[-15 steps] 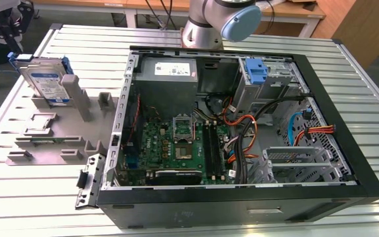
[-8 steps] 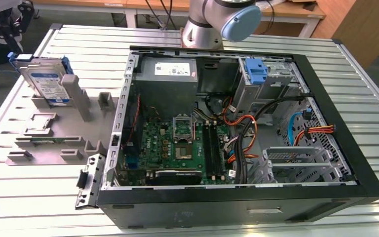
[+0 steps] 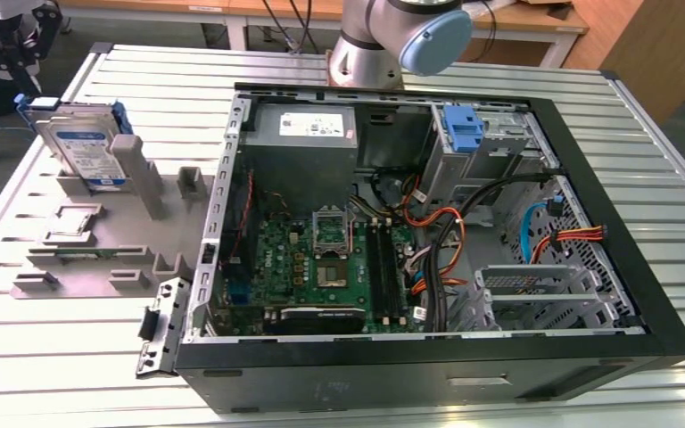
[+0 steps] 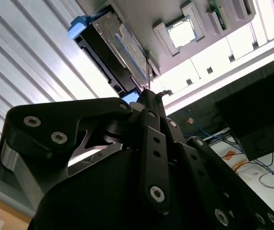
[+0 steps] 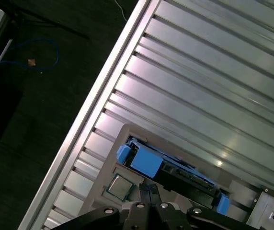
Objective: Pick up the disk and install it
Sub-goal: 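Pick up the disk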
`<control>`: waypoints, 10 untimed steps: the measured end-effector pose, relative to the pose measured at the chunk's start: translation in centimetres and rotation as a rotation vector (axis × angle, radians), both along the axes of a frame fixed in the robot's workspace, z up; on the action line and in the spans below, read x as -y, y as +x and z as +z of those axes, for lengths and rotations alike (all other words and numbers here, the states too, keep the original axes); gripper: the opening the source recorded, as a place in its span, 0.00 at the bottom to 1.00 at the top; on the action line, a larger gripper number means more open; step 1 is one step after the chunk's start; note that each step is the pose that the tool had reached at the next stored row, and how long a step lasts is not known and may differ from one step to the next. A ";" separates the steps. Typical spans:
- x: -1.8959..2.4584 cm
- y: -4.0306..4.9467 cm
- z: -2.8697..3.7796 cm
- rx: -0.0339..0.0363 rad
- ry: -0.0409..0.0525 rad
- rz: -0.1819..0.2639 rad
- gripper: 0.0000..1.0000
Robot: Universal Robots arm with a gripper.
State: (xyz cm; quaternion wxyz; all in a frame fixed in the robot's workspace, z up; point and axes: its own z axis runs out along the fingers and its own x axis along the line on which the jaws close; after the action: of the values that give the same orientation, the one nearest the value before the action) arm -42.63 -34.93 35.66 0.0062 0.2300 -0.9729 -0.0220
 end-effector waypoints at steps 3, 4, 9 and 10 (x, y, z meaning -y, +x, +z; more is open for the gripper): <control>0.00 0.00 0.00 0.0001 0.0000 0.017 0.10; 0.00 0.00 0.00 0.0001 0.0000 0.023 0.10; 0.00 0.00 0.00 0.0000 0.0000 0.052 0.10; 0.00 0.00 0.00 0.0000 0.0000 0.058 0.10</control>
State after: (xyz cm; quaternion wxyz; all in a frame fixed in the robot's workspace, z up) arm -42.63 -34.93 35.66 0.0069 0.2580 -0.9659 -0.0218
